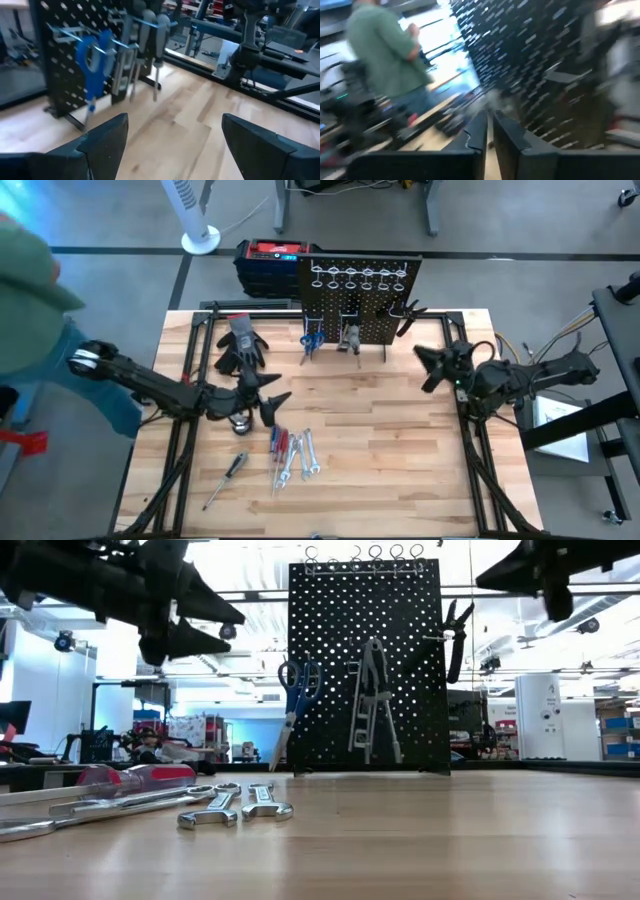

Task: Hang tools onto peg board
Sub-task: Hang the grey screwdriver on the pegboard

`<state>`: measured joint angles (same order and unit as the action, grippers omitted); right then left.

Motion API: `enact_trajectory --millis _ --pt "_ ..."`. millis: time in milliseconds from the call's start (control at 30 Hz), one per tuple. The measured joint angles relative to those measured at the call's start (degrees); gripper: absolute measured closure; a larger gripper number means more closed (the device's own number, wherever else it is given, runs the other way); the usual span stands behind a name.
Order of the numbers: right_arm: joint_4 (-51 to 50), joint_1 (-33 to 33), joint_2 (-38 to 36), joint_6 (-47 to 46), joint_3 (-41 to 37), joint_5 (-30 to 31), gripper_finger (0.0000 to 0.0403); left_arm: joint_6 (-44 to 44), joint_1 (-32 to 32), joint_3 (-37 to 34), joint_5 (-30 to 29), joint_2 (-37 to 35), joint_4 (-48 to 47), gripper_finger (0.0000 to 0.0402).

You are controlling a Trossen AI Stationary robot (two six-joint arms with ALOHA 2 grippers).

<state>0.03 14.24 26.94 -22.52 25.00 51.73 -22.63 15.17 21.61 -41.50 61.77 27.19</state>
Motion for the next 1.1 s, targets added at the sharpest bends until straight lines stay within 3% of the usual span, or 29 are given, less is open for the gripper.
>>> enact_trajectory --millis 167,267,400,500,600,667,800,967,1100 --pt "0.22 -0.65 -0.38 9.15 3.52 18.12 0.0401 2.06 -1.65 0.0 -3.06 -5.22 -6.22 0.0091" --pt "0.2 -2.79 -1.11 14.69 6.0 20.06 0.0401 2.13 -2.36 0.0 -5.64 -6.83 -9.48 0.0091" --pt "-0.26 -5.46 -3.94 16.03 6.75 9.43 0.0402 1.29 -2.69 0.0 -5.77 -7.41 -11.79 0.0091" --pt "-3.01 -6.66 -5.31 15.15 5.66 -4.62 0.0402 -1.6 -2.64 0.0 -4.88 -6.74 -15.86 0.0091" --pt "-2.74 -6.75 -4.49 12.6 3.2 -20.95 0.0402 -7.07 -2.54 0.0 2.73 -5.23 -21.19 0.0091" --pt "-2.55 -6.75 -2.62 9.21 1.86 -27.54 0.0402 -13.01 -2.42 0.0 8.72 -3.37 -23.23 0.0091" --pt "-2.77 -6.6 3.35 1.93 0.18 -29.68 0.0402 -29.33 -1.23 0.0 13.41 3.08 -25.28 0.0091" --pt "-2.35 -6.6 11.66 -3.18 -1.17 -29.42 0.0402 -42.57 0.77 1.93 22.05 12.16 -26.97 0.0091" --pt "-0.45 -6.58 17.53 -5.02 -1.76 -29.34 0.0401 -49.32 3.63 8.37 25.91 17.53 -37.89 0.0091"
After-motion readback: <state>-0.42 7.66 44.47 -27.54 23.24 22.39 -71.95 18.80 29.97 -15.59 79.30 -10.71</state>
